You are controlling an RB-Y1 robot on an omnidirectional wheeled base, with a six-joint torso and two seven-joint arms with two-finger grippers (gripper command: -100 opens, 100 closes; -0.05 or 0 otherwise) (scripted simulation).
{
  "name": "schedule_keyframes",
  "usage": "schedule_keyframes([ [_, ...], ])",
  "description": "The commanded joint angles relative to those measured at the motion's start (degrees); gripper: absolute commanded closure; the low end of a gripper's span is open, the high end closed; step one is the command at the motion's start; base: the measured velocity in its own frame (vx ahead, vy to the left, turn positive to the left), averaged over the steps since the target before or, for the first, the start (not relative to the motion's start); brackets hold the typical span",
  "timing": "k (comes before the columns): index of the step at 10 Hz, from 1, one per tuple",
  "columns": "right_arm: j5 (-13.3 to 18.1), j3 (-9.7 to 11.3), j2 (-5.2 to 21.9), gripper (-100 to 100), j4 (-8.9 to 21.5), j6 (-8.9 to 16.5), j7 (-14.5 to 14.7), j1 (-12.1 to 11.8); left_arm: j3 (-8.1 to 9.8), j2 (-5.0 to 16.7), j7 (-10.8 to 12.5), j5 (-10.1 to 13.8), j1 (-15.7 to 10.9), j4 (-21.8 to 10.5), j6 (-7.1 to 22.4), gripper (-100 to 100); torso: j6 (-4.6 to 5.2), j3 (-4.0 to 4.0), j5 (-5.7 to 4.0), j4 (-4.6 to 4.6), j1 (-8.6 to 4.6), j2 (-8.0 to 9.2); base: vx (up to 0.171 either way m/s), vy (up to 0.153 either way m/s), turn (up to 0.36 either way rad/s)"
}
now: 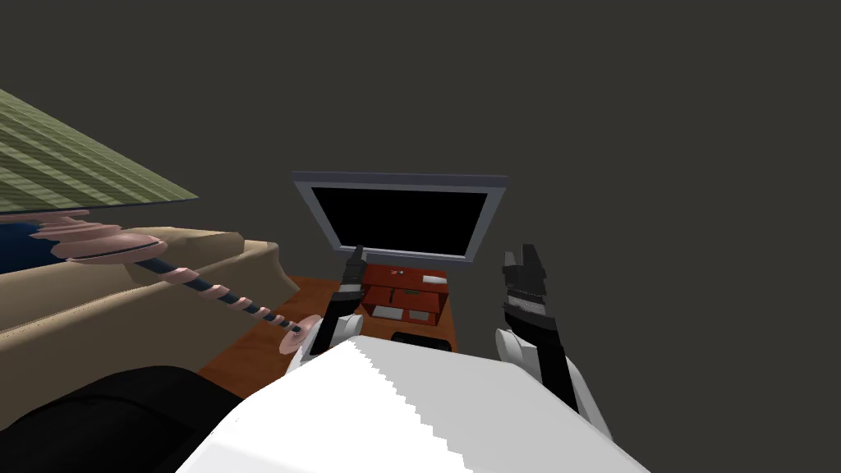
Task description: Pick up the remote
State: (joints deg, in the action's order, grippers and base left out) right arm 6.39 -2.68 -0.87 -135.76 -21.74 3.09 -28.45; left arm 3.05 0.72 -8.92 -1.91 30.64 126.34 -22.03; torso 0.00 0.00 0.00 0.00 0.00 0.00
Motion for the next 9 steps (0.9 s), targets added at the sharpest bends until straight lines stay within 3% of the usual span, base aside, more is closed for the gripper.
schedule_keyframes([
  [1, 0.1, 0.3, 2.3, -100, 0.3, -0.2, 0.4, -0.1, 0.00, 0.0, 0.0, 0.0, 0.0, 0.0, 0.0, 0, 0.00, 0.00, 0.00, 0.00, 0.00, 0.00, -0.041, 0.017, 0.034],
  [9, 1.8, 4.7, 15.2, -100, 4.0, -1.7, 3.7, -1.1, -0.01, 0.0, 0.0, 0.0, 0.0, 0.0, 0.0, 0, 0.00, 0.23, 0.07, 0.09, 0.27, 0.39, -0.105, 0.066, 0.072],
])
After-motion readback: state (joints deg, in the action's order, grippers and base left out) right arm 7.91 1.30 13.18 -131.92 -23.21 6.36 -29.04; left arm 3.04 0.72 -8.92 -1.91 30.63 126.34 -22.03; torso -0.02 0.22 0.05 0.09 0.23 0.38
